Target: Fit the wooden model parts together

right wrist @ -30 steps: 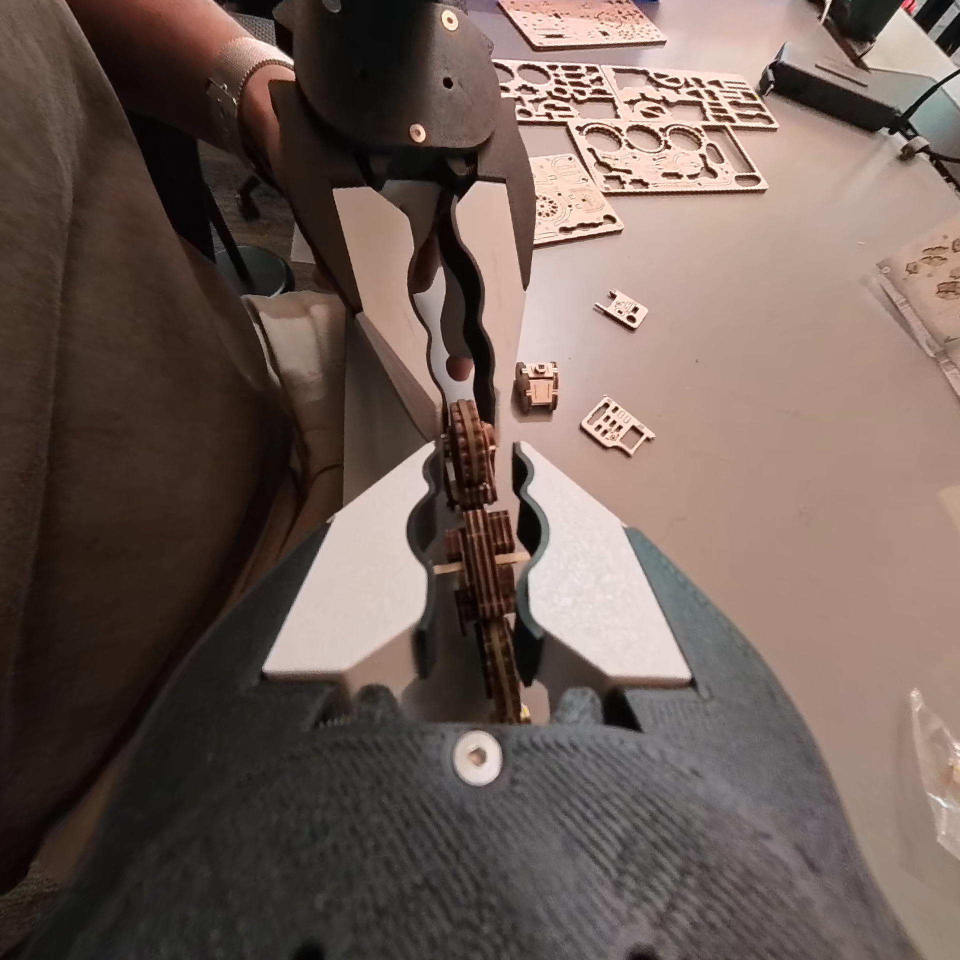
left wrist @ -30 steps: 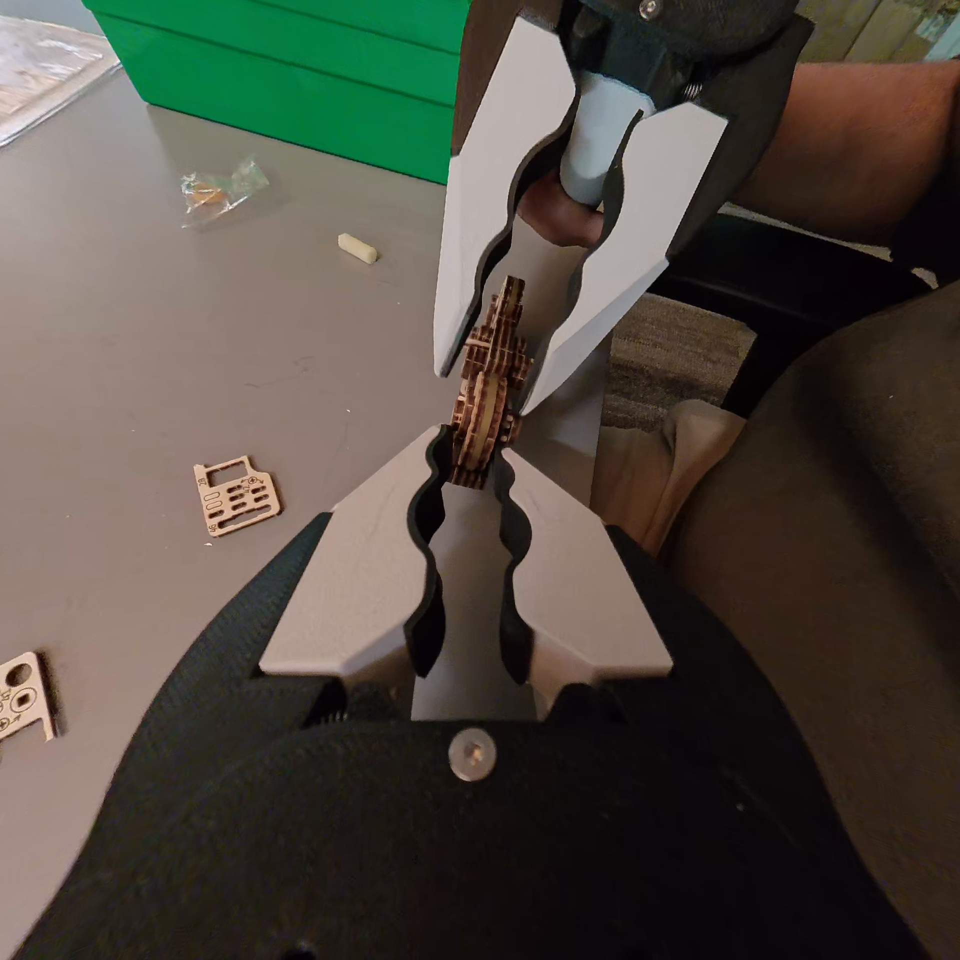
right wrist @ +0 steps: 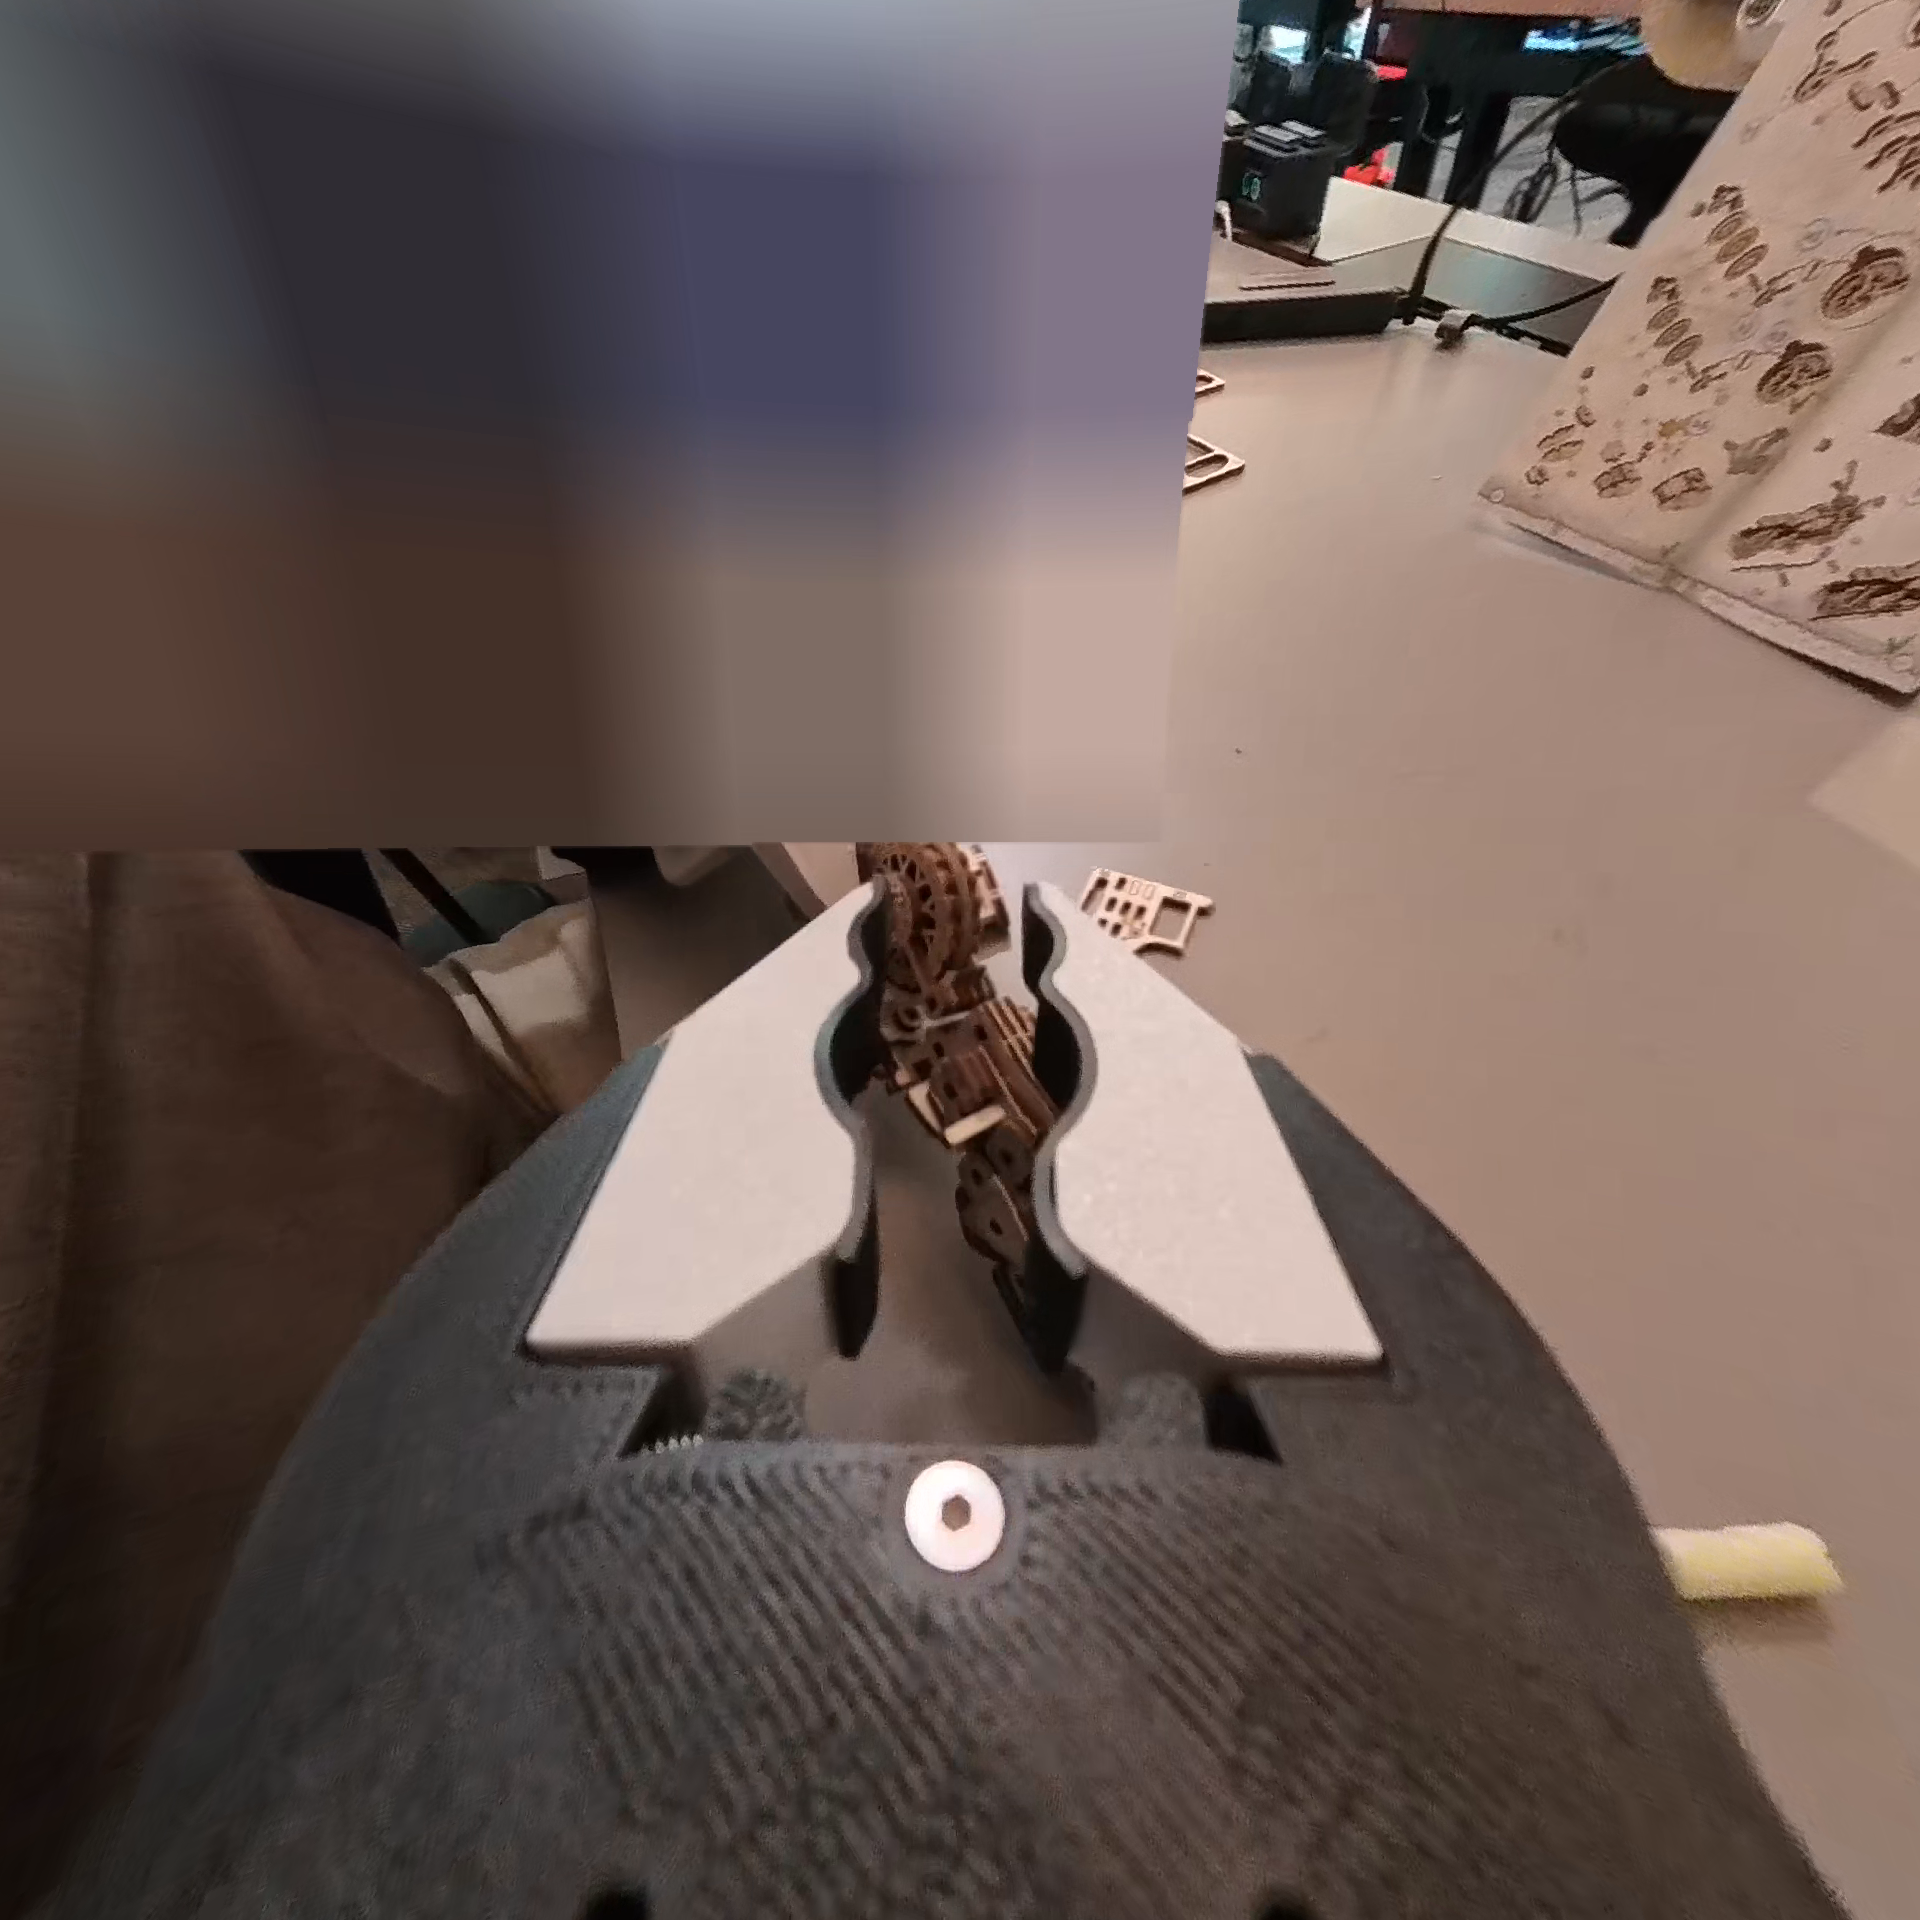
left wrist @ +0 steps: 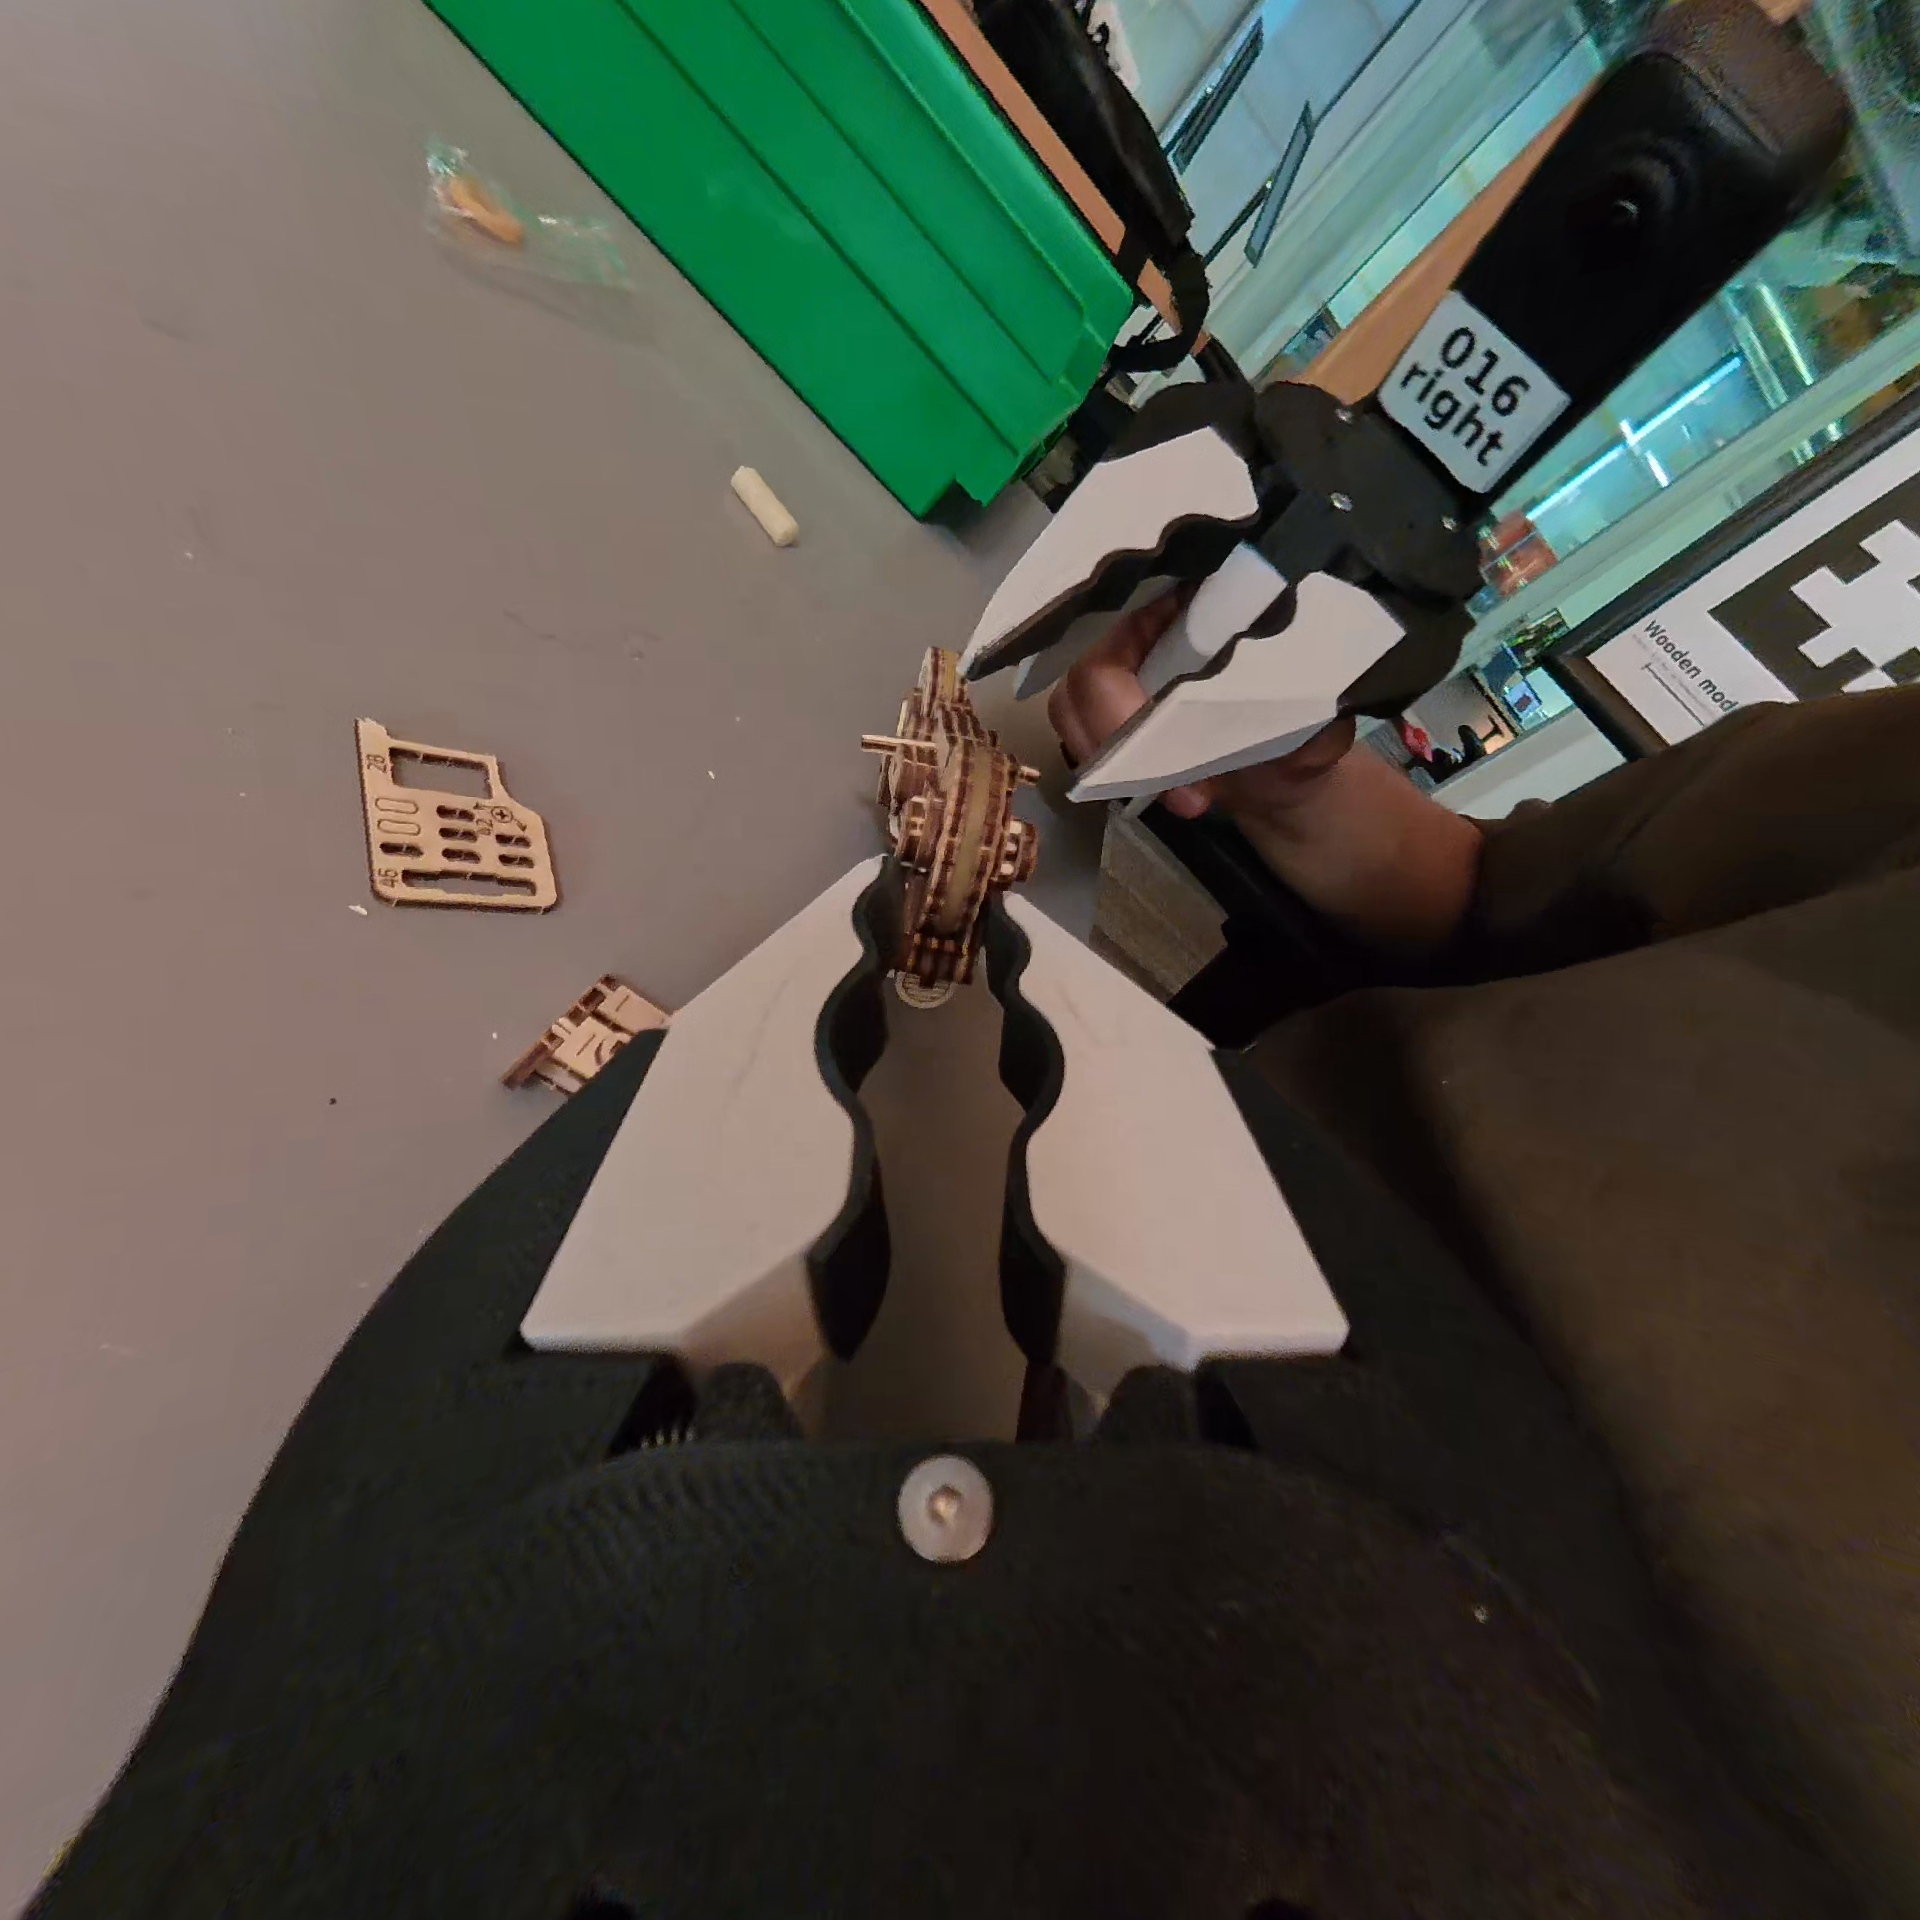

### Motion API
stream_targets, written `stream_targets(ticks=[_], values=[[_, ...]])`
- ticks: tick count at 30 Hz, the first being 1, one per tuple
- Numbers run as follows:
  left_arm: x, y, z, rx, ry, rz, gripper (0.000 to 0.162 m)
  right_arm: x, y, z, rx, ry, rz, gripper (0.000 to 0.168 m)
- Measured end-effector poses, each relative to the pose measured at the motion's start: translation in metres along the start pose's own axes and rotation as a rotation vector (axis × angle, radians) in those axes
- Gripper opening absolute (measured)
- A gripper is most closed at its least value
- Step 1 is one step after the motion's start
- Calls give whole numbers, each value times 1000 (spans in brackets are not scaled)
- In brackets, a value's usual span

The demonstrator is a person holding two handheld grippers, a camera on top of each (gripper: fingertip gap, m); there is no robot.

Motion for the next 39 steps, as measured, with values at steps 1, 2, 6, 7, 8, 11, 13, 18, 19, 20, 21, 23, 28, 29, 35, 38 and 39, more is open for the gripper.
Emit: stream_targets(ticks=[1,2,6,7,8,11,13,18,19,20,21,23,28,29,35,38,39], values=[[0,0,0,-1,4,3,14,-1,-2,0,-6,12,-9,23],[-1,0,0,-2,5,5,13,-3,-3,0,-15,18,-9,24],[0,0,-2,-11,-1,8,13,-14,-14,-11,-96,-7,56,30],[0,0,-2,-12,-1,9,13,-17,-17,-13,-114,-7,69,29],[0,0,-2,-12,0,9,13,-20,-19,-14,-124,-1,77,29],[0,0,-2,-12,1,9,13,-26,-21,-12,-133,37,83,29],[0,0,-2,-12,1,9,13,-28,-21,-11,-138,63,75,29],[0,0,-2,-12,3,9,13,-26,-19,-8,-123,69,52,29],[-1,0,-2,-12,4,12,13,-24,-18,-7,-116,63,37,29],[-2,0,-2,-11,9,18,13,-20,-17,-6,-109,55,17,29],[-3,0,-2,-11,16,25,13,-16,-16,-6,-104,45,-12,29],[-6,1,-1,-6,40,39,13,-6,-14,-4,-86,27,-70,29],[-21,5,4,36,184,63,13,11,-8,4,-23,-40,-133,30],[-22,5,5,40,201,57,13,13,-8,4,-20,-47,-137,28],[-24,5,5,39,213,63,13,15,-11,4,-18,-42,-169,28],[-26,6,7,49,233,61,13,16,-11,4,-14,-49,-170,28],[-26,6,7,52,239,60,13,17,-10,4,-12,-51,-174,28]])
Point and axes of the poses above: each gripper's, where its closed fingertips meet, y out along the fingers, z out of its underside, x = y × z across the jaws, the point moved 3 cm from there along -y, back along the fingers, and after that the axes turned 5 degrees about -x, right-handed, at the moved point
